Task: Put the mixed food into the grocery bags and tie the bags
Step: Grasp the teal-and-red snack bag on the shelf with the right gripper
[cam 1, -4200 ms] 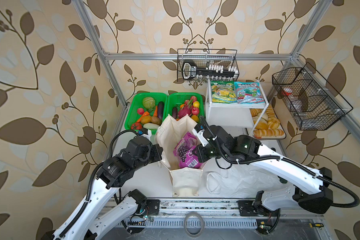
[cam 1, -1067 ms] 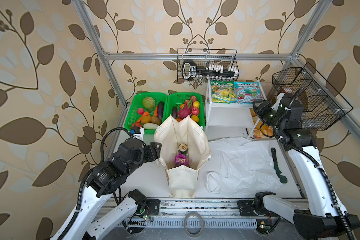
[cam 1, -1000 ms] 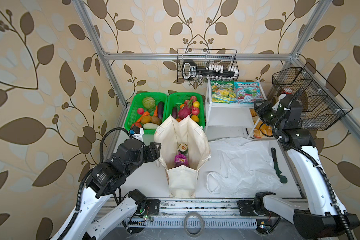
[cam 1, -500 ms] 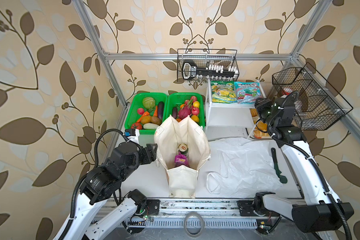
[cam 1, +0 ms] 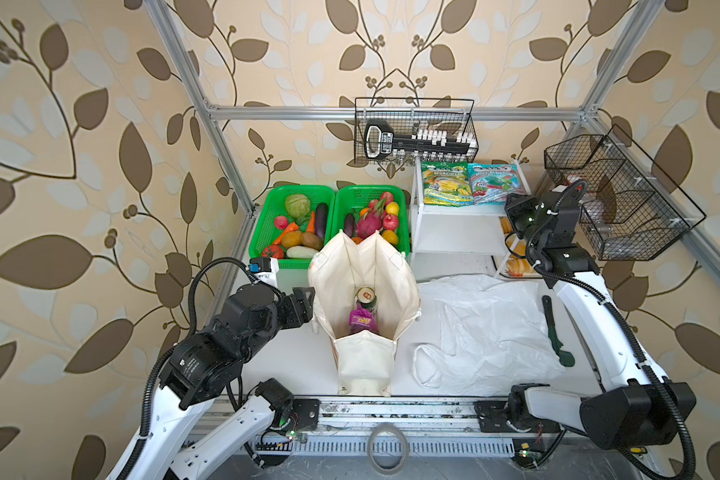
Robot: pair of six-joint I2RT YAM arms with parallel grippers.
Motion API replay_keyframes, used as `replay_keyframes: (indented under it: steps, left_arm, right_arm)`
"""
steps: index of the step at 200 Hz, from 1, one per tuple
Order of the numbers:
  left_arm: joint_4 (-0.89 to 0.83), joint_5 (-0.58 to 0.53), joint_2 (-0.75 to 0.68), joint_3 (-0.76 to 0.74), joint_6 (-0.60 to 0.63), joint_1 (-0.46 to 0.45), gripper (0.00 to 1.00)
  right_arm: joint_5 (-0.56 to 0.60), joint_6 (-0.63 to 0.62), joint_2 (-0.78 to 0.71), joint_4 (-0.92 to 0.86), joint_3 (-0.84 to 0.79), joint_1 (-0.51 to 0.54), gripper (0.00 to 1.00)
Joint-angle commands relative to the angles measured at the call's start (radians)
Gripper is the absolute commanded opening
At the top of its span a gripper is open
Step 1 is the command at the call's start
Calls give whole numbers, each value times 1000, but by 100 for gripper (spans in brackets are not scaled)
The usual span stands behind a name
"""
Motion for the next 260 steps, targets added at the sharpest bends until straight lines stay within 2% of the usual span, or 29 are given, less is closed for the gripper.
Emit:
replay_keyframes:
  steps: [1,35,57,86,99,105,117,132,143,171,196,221,235,240,249,260]
  left_arm:
    - [1,-34,10,43,8,8,76]
    - [-2,-32,9,43,3,9,76]
    - [-2,-33,13,48,0,9,76]
    - [-1,-31,25,60,1,9,76]
    - [-4,-27,34,69,4,10,76]
    - [-5,-24,37,73,5,10,77]
    - [-5,-23,42,78,5,9,76]
    - [-5,-21,47,82,5,10,76]
    - [-6,-22,51,87,5,10,76]
    - [-15,-18,66,104,10,10,77]
    - [-22,-23,77,122,15,10,77]
    - [-29,-23,86,133,20,9,77]
    - [-38,-23,91,140,21,9,77]
    - [-40,-25,92,141,21,10,77]
    - [-42,-27,91,141,20,10,77]
    - [-41,-30,87,134,17,10,77]
  right_arm:
    - [61,8,-42,-37,-27,0,13]
    - [35,-12,-134,-73,-88,0,1]
    - [-37,1,-194,-90,-135,0,0]
    - [-72,0,-237,-106,-153,-3,2]
    - [-73,6,-248,-115,-153,-4,9]
    - [-70,13,-253,-113,-157,-5,17]
    - [-73,26,-258,-98,-166,-9,25]
    - [-100,38,-252,-65,-173,-14,42]
    - [-121,48,-240,-49,-169,-14,51]
    - [-152,102,-196,0,-169,-15,63]
    - [-170,142,-149,39,-167,-14,66]
    - [-181,171,-123,49,-175,-15,63]
    - [-169,168,-136,56,-196,-15,53]
    - [-160,167,-145,54,-206,-14,47]
    - [-145,158,-168,54,-221,-15,30]
    - [-116,146,-200,39,-233,-15,22]
